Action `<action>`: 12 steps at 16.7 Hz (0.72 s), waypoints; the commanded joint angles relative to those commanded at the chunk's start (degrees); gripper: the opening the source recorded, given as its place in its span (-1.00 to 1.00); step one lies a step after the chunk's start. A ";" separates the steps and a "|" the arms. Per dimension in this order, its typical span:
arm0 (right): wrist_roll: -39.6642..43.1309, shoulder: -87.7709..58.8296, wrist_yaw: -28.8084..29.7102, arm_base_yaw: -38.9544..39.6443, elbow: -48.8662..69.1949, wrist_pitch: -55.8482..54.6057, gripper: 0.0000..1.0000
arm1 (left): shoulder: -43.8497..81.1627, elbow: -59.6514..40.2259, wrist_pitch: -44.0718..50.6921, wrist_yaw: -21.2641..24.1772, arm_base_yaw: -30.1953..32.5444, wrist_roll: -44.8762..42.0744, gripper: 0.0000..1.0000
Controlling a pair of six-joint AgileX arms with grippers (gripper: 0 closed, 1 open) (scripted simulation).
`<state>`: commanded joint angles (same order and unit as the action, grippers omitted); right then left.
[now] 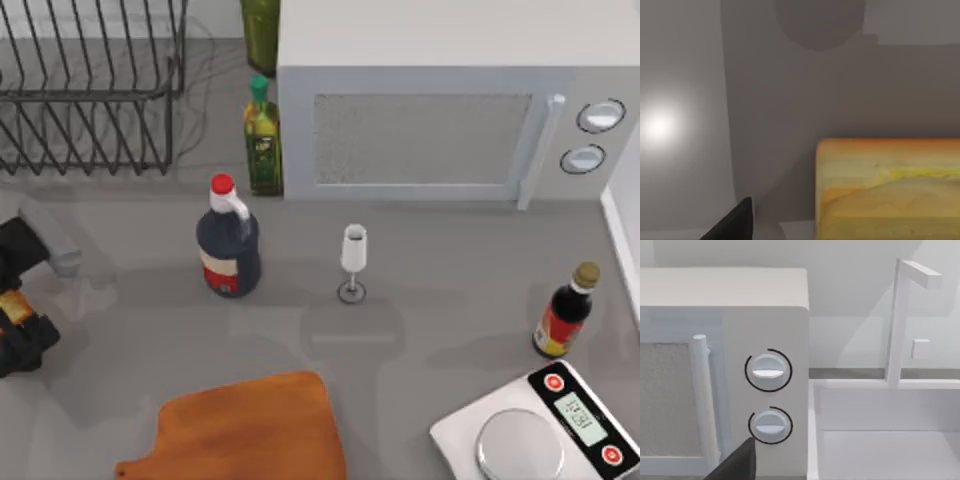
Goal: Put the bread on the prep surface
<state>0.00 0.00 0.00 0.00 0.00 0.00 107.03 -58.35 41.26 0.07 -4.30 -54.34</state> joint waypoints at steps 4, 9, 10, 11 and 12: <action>0.00 0.00 0.00 0.00 0.00 0.00 1.00 | 0.00 0.00 0.00 0.00 0.00 0.00 0.85; 0.00 0.00 0.00 0.00 0.00 0.00 1.00 | 0.00 0.00 0.00 0.00 0.00 0.00 0.10; 0.00 0.00 0.00 0.00 0.00 0.00 1.00 | 0.00 0.00 0.00 0.00 0.00 0.00 -0.06; 0.00 0.00 0.00 0.00 0.00 0.00 1.00 | 0.00 0.00 0.00 0.00 0.00 0.00 -0.21; 0.00 0.00 0.00 0.00 0.00 0.00 1.00 | 0.00 0.00 0.00 0.00 0.00 0.00 -0.36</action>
<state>0.00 0.00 0.00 0.00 0.00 0.00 107.03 -58.35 41.26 0.07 -4.30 -54.34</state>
